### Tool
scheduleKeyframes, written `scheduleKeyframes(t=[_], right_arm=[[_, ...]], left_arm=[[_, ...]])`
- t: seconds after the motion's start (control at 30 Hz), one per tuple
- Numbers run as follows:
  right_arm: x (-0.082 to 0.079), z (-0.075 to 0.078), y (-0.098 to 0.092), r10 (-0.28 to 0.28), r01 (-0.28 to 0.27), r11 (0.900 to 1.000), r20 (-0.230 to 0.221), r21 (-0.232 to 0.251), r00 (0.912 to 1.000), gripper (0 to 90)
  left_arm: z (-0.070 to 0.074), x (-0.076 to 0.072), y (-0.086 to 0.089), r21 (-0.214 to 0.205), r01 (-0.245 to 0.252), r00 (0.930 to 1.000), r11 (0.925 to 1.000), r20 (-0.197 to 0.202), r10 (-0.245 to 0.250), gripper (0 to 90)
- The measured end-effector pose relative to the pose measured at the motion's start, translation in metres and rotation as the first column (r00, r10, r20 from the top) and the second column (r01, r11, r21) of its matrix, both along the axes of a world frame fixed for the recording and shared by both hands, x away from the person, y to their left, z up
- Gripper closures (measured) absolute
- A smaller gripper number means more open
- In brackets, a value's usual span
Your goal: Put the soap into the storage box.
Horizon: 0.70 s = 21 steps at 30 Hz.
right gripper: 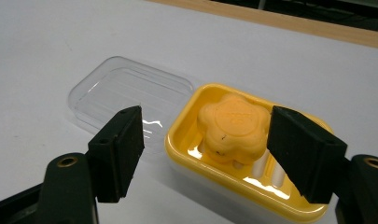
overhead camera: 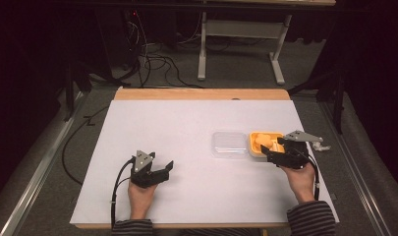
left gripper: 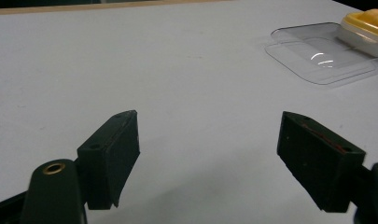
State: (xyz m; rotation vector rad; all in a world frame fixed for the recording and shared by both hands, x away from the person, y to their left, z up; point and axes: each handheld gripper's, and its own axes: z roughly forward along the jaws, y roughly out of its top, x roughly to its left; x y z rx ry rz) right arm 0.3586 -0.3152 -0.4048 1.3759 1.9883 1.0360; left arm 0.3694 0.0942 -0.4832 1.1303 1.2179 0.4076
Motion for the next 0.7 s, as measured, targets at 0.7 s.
scheduleKeyframes(t=[0.7], right_arm=[[-0.033, -0.005, -0.013, -0.017, 0.014, 0.9991, 0.087, 0.04, 0.996, 27.4]], left_arm=[[0.0, 0.001, -0.001, 0.006, -0.014, 0.9999, 0.9999, -0.002, 0.014, 22.0]])
